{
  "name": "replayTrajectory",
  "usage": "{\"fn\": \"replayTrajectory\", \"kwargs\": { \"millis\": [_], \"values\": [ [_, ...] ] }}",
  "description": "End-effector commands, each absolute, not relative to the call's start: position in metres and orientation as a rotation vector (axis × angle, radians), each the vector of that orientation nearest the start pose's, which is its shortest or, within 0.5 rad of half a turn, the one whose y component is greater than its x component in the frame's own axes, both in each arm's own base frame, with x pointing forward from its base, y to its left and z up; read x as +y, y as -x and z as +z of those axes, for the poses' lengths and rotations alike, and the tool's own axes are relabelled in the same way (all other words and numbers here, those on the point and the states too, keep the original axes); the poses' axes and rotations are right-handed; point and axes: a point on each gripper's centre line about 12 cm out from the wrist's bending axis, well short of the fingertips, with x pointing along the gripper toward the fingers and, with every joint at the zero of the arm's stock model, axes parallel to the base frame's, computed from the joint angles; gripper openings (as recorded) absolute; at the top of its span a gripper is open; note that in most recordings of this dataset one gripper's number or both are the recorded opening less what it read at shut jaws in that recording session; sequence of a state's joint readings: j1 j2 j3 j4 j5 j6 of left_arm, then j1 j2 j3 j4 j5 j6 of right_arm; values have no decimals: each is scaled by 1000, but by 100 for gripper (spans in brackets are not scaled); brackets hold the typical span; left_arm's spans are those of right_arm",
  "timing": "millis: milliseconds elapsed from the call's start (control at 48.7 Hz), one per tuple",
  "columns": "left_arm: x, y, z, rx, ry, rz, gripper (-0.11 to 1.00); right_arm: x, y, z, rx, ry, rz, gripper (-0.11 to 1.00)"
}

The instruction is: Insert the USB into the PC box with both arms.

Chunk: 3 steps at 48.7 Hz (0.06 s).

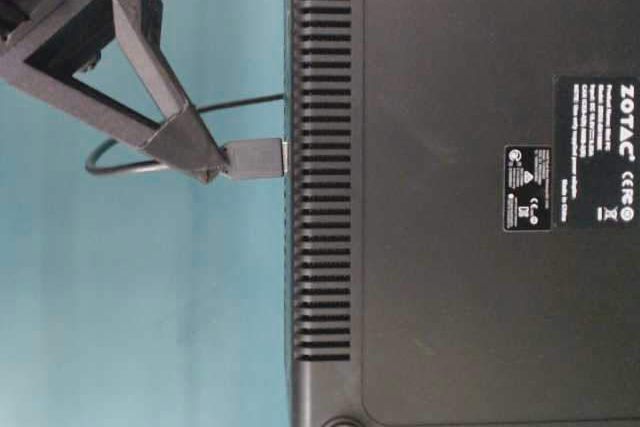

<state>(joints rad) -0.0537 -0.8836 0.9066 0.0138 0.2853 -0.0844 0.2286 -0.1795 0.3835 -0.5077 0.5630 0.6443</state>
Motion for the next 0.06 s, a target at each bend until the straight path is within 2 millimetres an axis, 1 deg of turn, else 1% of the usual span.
{"fn": "replayTrajectory", "kwargs": {
  "millis": [0, 41],
  "values": [
    [-11, -218, 328, 285, 61, -39, 0, 53, -382, 321, 615, -37, -100, 23],
    [-11, -217, 328, 284, 61, -39, 0, 53, -381, 322, 612, -36, -100, 26]
  ]
}}
